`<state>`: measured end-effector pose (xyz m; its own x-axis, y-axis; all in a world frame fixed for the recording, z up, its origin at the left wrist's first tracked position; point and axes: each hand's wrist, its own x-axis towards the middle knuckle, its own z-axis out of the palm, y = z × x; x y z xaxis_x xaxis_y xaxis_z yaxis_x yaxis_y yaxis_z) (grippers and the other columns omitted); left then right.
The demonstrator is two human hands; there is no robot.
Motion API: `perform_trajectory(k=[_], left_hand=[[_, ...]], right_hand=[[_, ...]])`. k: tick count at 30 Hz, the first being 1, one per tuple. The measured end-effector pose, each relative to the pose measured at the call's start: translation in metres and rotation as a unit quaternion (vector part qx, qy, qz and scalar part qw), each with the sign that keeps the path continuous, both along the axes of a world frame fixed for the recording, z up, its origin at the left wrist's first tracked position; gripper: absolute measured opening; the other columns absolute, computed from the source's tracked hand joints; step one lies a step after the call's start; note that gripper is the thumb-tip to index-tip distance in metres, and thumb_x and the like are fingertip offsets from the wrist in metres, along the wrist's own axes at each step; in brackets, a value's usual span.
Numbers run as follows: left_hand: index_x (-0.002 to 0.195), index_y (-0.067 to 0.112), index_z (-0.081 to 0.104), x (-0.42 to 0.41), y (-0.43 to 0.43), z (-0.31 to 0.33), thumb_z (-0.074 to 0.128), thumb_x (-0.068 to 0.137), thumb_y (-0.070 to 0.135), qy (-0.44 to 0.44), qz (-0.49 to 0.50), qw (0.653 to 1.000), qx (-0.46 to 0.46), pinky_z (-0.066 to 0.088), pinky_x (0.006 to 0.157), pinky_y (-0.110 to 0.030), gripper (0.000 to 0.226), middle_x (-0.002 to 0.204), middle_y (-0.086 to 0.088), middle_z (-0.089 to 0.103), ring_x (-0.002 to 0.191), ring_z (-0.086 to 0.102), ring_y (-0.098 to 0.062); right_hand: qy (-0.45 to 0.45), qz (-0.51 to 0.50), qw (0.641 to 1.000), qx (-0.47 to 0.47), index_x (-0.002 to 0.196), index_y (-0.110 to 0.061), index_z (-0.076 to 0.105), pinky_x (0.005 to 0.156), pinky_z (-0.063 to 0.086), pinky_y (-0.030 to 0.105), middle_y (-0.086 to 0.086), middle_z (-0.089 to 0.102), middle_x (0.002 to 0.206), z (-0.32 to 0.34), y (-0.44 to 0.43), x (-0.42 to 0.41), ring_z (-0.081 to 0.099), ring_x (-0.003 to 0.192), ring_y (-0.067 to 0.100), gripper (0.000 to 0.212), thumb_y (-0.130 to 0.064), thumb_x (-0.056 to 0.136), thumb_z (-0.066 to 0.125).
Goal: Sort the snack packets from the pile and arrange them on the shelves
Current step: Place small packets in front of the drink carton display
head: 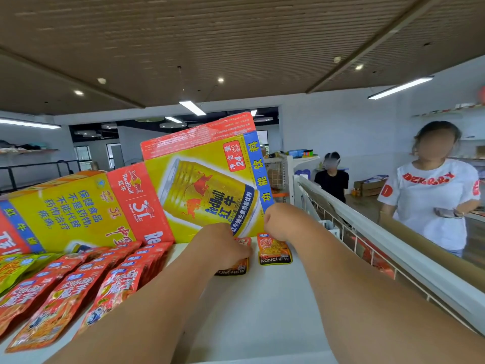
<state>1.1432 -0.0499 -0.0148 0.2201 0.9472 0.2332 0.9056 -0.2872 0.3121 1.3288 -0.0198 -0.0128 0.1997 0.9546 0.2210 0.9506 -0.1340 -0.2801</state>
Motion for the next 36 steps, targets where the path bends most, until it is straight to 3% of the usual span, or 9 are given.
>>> perform_trajectory(k=[2,7,16,22,27,31,34,36], left_hand=[[0.113,0.022,0.065,0.0,0.001,0.0,0.065,0.08,0.053,0.003,-0.002,1.0,-0.003,0.056,0.079,-0.034,0.046,0.098,-0.001,0.069,0.089,0.065,-0.018],[0.109,0.021,0.064,0.0,0.001,-0.001,0.065,0.08,0.059,-0.002,-0.004,1.0,-0.008,0.059,0.079,-0.035,0.048,0.093,-0.001,0.07,0.085,0.067,-0.018],[0.114,0.018,0.065,-0.001,-0.001,0.001,0.06,0.084,0.066,0.008,-0.007,1.0,-0.005,0.057,0.078,-0.035,0.056,0.089,-0.005,0.073,0.084,0.069,-0.02],[0.114,0.02,0.063,-0.005,0.001,0.003,0.061,0.084,0.069,0.006,-0.011,1.0,-0.01,0.056,0.079,-0.035,0.057,0.088,-0.003,0.071,0.086,0.068,-0.02],[0.112,0.022,0.063,-0.008,0.003,0.003,0.063,0.081,0.07,-0.007,-0.004,1.0,-0.002,0.057,0.08,-0.036,0.058,0.087,-0.001,0.07,0.084,0.067,-0.019],[0.116,0.021,0.062,-0.01,0.002,0.007,0.063,0.082,0.07,-0.005,-0.012,1.0,-0.007,0.056,0.087,-0.037,0.059,0.094,0.0,0.068,0.093,0.065,-0.019],[0.115,0.022,0.066,-0.009,0.001,0.004,0.061,0.083,0.07,0.008,-0.021,1.0,-0.014,0.057,0.087,-0.036,0.058,0.096,0.0,0.07,0.092,0.066,-0.019],[0.109,0.023,0.07,-0.006,0.001,0.0,0.06,0.079,0.071,0.013,-0.021,1.0,-0.014,0.059,0.085,-0.037,0.057,0.094,0.0,0.072,0.088,0.067,-0.018]], right_hand=[[-0.001,0.002,1.0,0.002,0.09,-0.014,0.066,0.065,0.052,0.033,0.009,0.064,0.088,0.001,-0.002,0.0,0.062,0.075,0.025,0.015,-0.016,0.087,0.052],[-0.006,-0.001,1.0,-0.003,0.088,-0.013,0.066,0.057,0.044,0.029,0.009,0.062,0.085,0.002,-0.005,-0.001,0.057,0.068,0.023,0.015,-0.014,0.086,0.051],[0.0,-0.003,1.0,-0.013,0.098,-0.01,0.067,0.063,0.047,0.031,0.012,0.061,0.094,0.002,-0.004,-0.002,0.057,0.077,0.026,0.021,-0.014,0.087,0.049],[-0.009,0.0,1.0,-0.016,0.113,-0.009,0.065,0.083,0.048,0.038,0.016,0.058,0.111,0.002,-0.004,-0.003,0.054,0.11,0.036,0.029,-0.016,0.09,0.049],[-0.024,0.003,1.0,-0.019,0.112,-0.014,0.065,0.092,0.051,0.04,0.013,0.057,0.112,0.003,-0.006,-0.005,0.053,0.108,0.033,0.027,-0.019,0.09,0.049],[-0.026,0.009,0.999,-0.016,0.113,-0.014,0.065,0.083,0.053,0.037,0.012,0.058,0.112,0.006,-0.009,-0.006,0.058,0.099,0.028,0.027,-0.02,0.092,0.05],[-0.04,0.015,0.999,-0.028,0.111,-0.014,0.066,0.085,0.047,0.035,0.011,0.06,0.112,0.007,-0.01,-0.009,0.058,0.1,0.027,0.025,-0.019,0.094,0.048],[-0.03,0.016,0.999,-0.029,0.105,-0.015,0.068,0.081,0.052,0.035,0.01,0.062,0.109,0.006,-0.009,-0.01,0.062,0.096,0.026,0.023,-0.019,0.091,0.05]])
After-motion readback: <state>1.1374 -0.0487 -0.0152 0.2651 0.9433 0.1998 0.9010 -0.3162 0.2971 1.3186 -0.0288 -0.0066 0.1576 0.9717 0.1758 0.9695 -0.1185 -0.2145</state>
